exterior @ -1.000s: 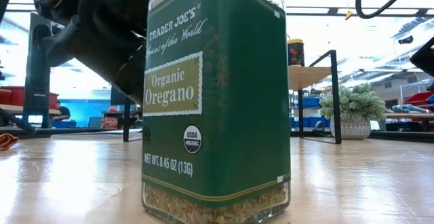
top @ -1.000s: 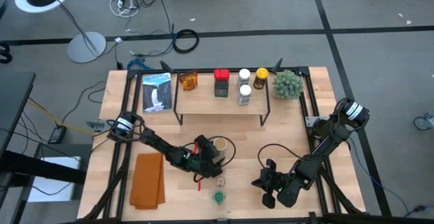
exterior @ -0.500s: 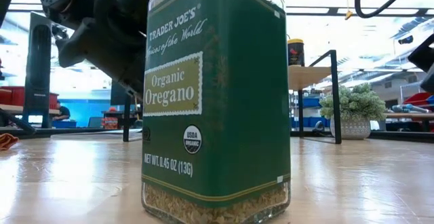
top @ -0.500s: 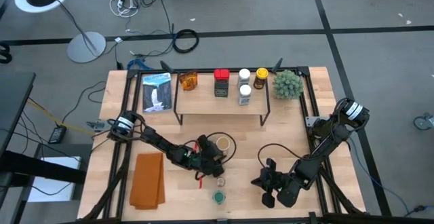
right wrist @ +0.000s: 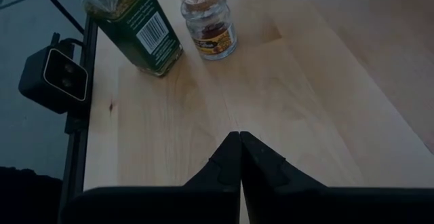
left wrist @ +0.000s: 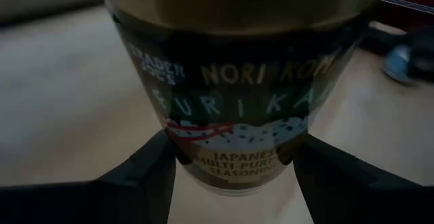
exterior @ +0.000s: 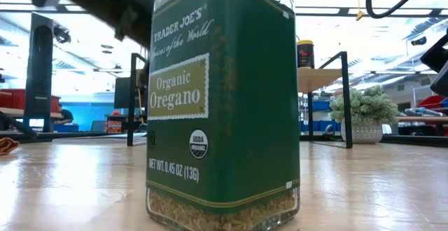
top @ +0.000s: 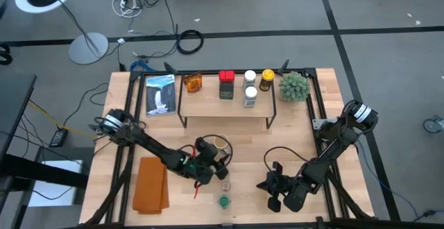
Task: Shelf spices
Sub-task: Put the gold seasoning bottle on the shelf
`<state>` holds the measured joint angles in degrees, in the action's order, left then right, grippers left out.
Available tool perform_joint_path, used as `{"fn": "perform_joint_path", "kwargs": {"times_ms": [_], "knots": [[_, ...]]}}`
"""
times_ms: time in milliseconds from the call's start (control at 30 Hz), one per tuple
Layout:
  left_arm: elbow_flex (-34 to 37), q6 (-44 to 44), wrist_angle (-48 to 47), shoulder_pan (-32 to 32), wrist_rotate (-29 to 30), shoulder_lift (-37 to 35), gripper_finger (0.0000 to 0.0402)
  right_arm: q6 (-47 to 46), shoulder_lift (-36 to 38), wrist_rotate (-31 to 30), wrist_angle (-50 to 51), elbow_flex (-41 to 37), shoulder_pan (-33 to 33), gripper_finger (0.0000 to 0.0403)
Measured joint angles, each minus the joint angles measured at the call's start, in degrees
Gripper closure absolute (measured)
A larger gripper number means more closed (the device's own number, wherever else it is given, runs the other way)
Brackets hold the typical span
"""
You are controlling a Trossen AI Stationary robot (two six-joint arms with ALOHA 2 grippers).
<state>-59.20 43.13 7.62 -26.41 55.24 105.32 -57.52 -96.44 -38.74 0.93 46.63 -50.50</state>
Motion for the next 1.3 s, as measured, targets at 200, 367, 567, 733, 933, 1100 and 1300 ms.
{"fn": "perform_joint_path", "kwargs": {"times_ms": [200,367,567,733,933,1100,1300], "knots": [[-7.1,3.85,-23.61,0.92,2.95,-6.58,0.0155,0.02,0.0,0.0,0.0,0.0,0.0,0.0397],[-13.32,10.62,-41.78,4.9,5.52,-8.42,0.0155,0.57,0.0,-0.02,0.03,0.0,-0.01,0.0401],[-13.58,15.57,-46.27,13.07,-0.38,-8.38,0.0156,0.74,0.0,-0.06,0.0,0.0,-0.02,0.0397],[-13.6,15.59,-46.3,16.92,-0.46,-8.37,0.0145,0.74,0.0,-0.09,0.02,0.0,-0.04,0.04],[-13.6,16.05,-46.35,19.94,-0.57,-7.94,0.0148,1.09,0.0,-0.09,0.03,0.0,-0.06,0.0399],[-13.6,16.0,-46.34,20.96,-1.21,-7.94,0.0133,1.11,0.0,-0.09,0.02,0.0,-0.06,0.0398],[-13.6,15.78,-46.5,21.19,-1.36,-7.94,0.0115,1.26,0.0,0.58,0.04,0.0,-0.06,0.0401]]}}
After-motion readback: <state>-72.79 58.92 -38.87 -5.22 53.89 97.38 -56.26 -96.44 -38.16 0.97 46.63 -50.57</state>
